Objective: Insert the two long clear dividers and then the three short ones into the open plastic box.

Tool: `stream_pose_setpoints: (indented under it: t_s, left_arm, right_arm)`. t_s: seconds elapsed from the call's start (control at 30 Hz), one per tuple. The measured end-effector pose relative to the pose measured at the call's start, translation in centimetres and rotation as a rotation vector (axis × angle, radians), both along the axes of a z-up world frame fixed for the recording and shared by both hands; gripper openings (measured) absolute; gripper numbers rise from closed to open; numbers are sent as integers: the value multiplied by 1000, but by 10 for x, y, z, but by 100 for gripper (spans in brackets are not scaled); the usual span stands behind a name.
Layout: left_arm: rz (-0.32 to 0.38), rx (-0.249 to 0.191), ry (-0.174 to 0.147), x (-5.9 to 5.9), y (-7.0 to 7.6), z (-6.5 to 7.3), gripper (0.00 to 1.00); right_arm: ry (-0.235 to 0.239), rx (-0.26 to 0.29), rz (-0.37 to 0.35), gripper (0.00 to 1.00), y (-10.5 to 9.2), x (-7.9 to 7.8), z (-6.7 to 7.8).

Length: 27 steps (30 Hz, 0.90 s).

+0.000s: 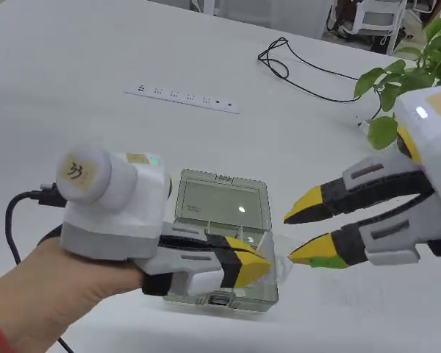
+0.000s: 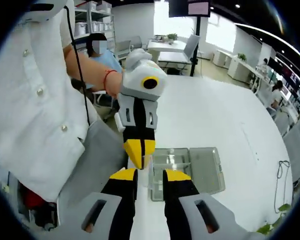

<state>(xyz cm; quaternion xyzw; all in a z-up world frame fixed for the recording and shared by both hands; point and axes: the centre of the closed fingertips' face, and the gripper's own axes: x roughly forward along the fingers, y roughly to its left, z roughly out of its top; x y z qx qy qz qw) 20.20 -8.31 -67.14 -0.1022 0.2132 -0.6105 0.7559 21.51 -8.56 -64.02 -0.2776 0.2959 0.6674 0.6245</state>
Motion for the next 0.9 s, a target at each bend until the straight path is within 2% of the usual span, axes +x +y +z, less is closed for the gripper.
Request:
stream_pose_setpoints:
  t_s: [0.03, 0.07, 0.1, 0.17, 0.2, 0.27, 0.3, 0.47, 0.8, 0.9]
  left_arm:
    - [-16, 5, -30, -2, 1, 1, 0]
    - [-31, -2, -46, -4, 1, 2, 0]
    - [-48, -5, -69, -7, 1, 3, 0]
    - [-76, 1, -115, -10, 1, 4, 0]
    - [-93, 10, -153, -12, 1, 3, 0]
    - [-101, 25, -146, -14, 1, 0, 0]
    - [-110, 21, -160, -16, 1, 0, 0]
    - [-121, 2, -181, -18, 1, 4, 0]
    - [-119, -8, -196, -17, -1, 7, 0]
    - [-121, -10, -198, -18, -1, 7, 0]
  right_arm:
    - [47, 10, 5, 20, -1, -1, 1]
    - [63, 10, 8, 19, -1, -2, 1]
    - [104, 10, 33, 18, -3, -7, 1]
    - [129, 13, 57, 17, -1, -9, 0]
    - [137, 9, 65, 16, -1, -9, -1]
    - [167, 20, 83, 15, 4, -13, -1]
    - [175, 20, 85, 13, 5, -14, -1]
    - [226, -3, 139, 12, 9, -27, -8]
    - [234, -38, 169, 7, 12, -36, -17]
    - [228, -41, 177, 4, 11, -34, -19]
